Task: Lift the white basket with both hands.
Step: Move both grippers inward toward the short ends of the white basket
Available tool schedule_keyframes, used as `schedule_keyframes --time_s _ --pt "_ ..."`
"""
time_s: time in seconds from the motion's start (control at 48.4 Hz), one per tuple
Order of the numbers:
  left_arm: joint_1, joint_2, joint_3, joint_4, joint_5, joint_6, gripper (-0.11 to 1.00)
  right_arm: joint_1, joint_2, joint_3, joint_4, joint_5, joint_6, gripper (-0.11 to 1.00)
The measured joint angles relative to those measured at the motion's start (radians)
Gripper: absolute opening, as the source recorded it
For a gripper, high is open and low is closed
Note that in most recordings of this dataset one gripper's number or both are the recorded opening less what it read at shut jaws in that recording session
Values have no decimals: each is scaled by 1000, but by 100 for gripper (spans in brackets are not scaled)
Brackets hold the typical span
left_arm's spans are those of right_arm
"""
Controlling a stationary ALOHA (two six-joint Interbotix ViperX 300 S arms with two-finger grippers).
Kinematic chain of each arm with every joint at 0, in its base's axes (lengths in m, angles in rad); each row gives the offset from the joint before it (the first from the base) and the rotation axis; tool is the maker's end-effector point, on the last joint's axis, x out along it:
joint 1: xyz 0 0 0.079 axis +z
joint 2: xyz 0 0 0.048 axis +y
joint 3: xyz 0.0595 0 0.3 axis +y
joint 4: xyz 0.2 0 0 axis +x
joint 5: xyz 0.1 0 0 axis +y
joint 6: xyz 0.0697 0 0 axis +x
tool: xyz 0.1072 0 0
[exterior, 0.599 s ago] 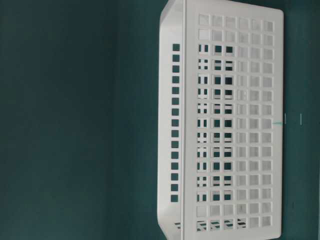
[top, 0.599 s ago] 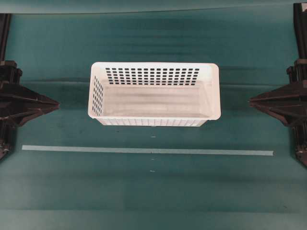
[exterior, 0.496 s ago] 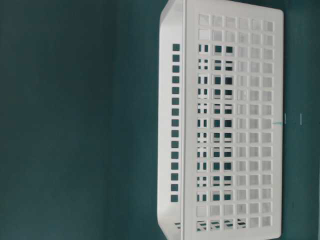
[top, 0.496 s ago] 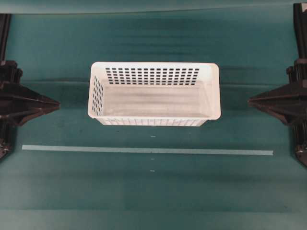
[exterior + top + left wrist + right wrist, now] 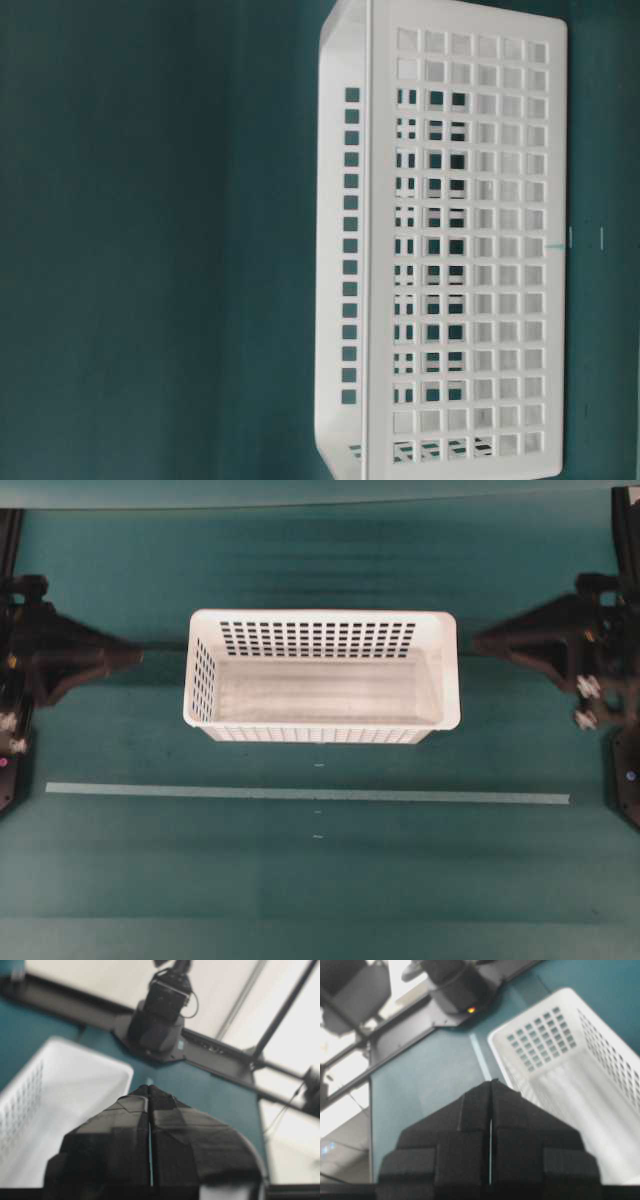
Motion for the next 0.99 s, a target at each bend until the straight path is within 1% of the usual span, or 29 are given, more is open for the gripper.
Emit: schedule_keyframes --time_s 0.083,0.124,0.145,0.186,0.227,0.289,0.475,0.64,0.682,0.744,0.847,0.992 --pt "40 23 -31 0 69 -146 -5 -40 52 -44 2 74 104 -4" --pt "58 35 -46 0 103 -212 -5 -61 78 -64 2 115 169 -4" --pt "67 44 -55 0 126 -259 -5 -72 94 -77 2 141 209 -4" --pt "78 58 -69 0 153 -310 -5 -92 124 -97 2 181 265 -4" --pt "86 74 -83 0 181 -354 -5 -109 150 -117 0 221 307 -4" --pt "92 100 -103 2 222 -413 -5 -127 184 -140 -6 281 348 -4" --pt "95 195 -144 2 341 -546 -5 -164 281 -218 -12 459 400 -4" --pt "95 284 -193 2 509 -673 -5 -169 399 -314 -14 617 423 -4" --pt "95 299 -206 2 551 -696 -5 -169 422 -336 -15 649 428 -4" --pt "95 322 -222 3 607 -713 -5 -169 456 -368 -20 698 433 -4" --pt "97 362 -253 5 681 -713 -5 -164 509 -408 -37 773 431 -4" --pt "97 400 -295 5 703 -696 -4 -150 569 -443 -54 821 407 -4"
